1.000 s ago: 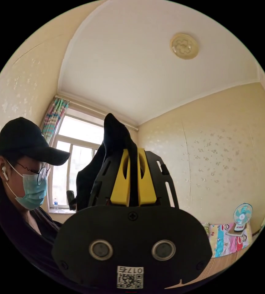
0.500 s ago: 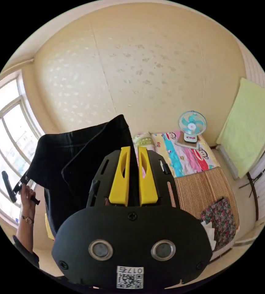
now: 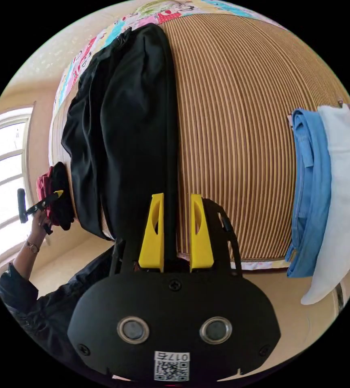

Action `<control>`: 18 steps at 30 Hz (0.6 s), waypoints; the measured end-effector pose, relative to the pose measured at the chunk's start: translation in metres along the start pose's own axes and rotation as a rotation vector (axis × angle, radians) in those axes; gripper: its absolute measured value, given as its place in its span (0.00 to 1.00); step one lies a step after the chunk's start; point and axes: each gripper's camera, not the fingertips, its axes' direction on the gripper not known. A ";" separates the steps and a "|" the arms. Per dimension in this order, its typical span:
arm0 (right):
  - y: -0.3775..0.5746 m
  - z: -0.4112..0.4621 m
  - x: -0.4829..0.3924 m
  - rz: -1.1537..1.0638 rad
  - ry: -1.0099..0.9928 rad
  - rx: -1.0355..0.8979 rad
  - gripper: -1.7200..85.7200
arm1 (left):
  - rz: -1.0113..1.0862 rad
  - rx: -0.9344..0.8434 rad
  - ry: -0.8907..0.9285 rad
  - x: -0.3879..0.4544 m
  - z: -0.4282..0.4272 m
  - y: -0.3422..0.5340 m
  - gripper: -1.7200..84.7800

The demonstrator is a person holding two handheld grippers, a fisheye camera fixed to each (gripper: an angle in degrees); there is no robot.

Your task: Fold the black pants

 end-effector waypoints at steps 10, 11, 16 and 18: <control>0.107 -0.101 0.048 0.061 -0.247 0.005 0.14 | -0.141 -0.015 -0.214 -0.058 0.001 -0.050 0.15; 0.111 -0.111 0.046 0.047 -0.239 -0.034 0.14 | -0.166 0.035 -0.155 -0.068 -0.002 -0.049 0.15; 0.128 -0.169 0.038 -0.032 -0.190 -0.085 0.14 | 0.020 -0.118 -0.314 -0.037 -0.004 -0.043 0.05; 0.141 -0.190 0.042 -0.049 -0.176 -0.097 0.13 | -0.161 -0.052 -0.298 -0.057 -0.022 -0.022 0.03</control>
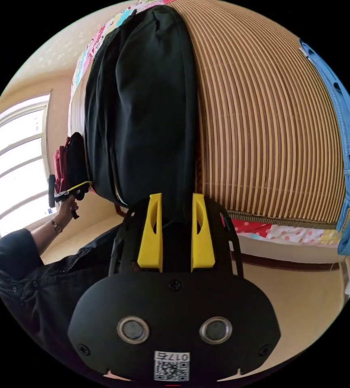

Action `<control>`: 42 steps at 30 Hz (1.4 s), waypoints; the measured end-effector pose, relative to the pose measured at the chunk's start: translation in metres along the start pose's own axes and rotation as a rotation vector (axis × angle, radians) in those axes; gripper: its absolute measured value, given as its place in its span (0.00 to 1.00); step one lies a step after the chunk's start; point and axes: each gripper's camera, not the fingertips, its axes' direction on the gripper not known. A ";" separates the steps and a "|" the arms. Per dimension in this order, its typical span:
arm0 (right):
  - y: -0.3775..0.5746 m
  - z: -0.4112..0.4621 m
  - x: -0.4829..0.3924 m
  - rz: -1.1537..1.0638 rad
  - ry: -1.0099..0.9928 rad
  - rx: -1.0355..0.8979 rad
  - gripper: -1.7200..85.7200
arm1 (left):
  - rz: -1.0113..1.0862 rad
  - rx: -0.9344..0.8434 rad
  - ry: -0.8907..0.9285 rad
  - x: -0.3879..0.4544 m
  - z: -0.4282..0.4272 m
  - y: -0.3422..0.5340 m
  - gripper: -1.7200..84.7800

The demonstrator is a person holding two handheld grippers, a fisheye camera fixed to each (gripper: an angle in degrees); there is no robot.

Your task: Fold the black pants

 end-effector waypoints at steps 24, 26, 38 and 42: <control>0.240 -0.169 0.099 -0.066 -0.383 0.029 0.09 | 0.640 -0.057 0.599 0.143 -0.088 -0.034 0.07; 0.263 -0.190 0.103 -0.012 -0.281 0.089 0.11 | 0.649 -0.062 0.605 0.148 -0.093 -0.036 0.08; 0.347 -0.196 0.110 0.037 -0.337 0.140 0.07 | 0.600 -0.175 0.626 0.116 -0.096 -0.031 0.10; 0.403 -0.248 0.096 -0.004 -0.415 0.239 0.06 | 0.646 -0.240 0.602 0.137 -0.109 -0.029 0.18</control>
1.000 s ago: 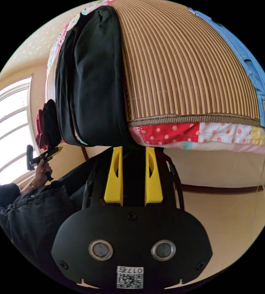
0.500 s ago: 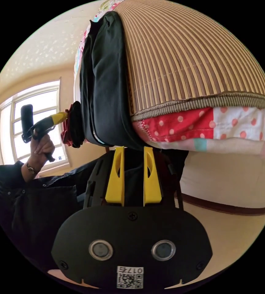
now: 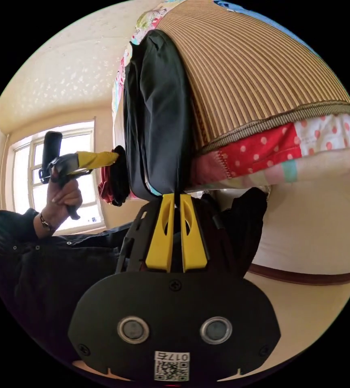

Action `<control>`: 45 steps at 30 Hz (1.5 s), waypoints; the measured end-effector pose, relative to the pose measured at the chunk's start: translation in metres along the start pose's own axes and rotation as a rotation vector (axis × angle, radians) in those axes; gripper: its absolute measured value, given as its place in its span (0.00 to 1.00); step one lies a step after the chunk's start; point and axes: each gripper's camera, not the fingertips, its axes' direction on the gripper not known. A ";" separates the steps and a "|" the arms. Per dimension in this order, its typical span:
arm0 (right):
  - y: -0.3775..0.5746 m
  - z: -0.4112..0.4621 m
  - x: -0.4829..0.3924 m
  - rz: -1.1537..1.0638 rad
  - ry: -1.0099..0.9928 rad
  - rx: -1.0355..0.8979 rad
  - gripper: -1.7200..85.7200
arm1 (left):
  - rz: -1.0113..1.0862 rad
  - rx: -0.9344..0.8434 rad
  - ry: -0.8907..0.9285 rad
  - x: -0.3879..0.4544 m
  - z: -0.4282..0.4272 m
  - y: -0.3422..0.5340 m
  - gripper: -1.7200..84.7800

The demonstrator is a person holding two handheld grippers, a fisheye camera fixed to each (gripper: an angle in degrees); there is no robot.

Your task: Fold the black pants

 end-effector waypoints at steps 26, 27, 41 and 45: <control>-0.492 0.005 0.029 -0.029 0.043 0.103 0.22 | -0.094 0.260 0.139 -0.016 -0.086 0.105 0.03; -0.506 0.014 0.032 -0.017 0.025 0.120 0.20 | -0.102 0.290 0.195 -0.023 -0.095 0.114 0.03; -0.461 0.152 -0.256 -0.383 0.292 0.671 0.06 | -0.121 0.497 0.973 -0.147 -0.138 0.253 0.03; -0.497 0.293 -0.308 -0.484 0.233 0.532 0.07 | -0.280 0.673 1.064 -0.212 -0.153 0.298 0.05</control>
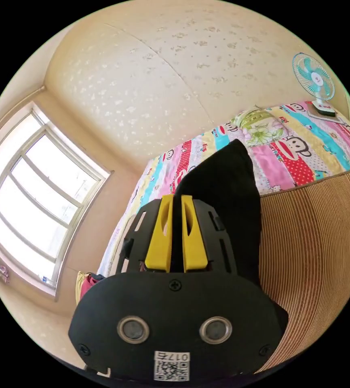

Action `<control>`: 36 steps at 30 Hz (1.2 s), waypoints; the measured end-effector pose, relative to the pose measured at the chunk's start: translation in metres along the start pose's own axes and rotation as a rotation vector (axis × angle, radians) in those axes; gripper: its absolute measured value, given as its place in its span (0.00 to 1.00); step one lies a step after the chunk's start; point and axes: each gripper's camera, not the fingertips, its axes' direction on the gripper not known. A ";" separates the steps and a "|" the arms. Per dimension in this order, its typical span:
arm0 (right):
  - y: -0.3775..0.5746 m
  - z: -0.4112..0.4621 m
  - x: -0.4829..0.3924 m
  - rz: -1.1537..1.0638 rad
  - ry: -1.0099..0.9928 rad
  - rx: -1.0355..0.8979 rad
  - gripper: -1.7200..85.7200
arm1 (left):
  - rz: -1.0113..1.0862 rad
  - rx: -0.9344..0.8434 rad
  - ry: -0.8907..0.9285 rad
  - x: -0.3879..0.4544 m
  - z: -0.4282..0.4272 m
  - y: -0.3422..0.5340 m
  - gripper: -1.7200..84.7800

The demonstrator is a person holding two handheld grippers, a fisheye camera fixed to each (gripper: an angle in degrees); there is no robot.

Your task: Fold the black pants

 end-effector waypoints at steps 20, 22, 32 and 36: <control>0.513 -0.040 0.077 0.213 0.070 -0.798 0.13 | -0.047 -0.142 -0.666 -0.026 -0.084 -0.066 0.12; 0.529 -0.035 0.070 0.249 0.073 -0.808 0.12 | -0.055 -0.129 -0.658 -0.023 -0.078 -0.063 0.11; 0.503 -0.104 0.057 0.480 -0.104 -0.622 0.05 | -0.235 -0.236 -0.494 0.025 -0.029 -0.043 0.05; 0.517 -0.116 0.082 0.480 -0.035 -0.685 0.04 | -0.091 -0.384 -1.059 0.039 0.001 -0.035 0.05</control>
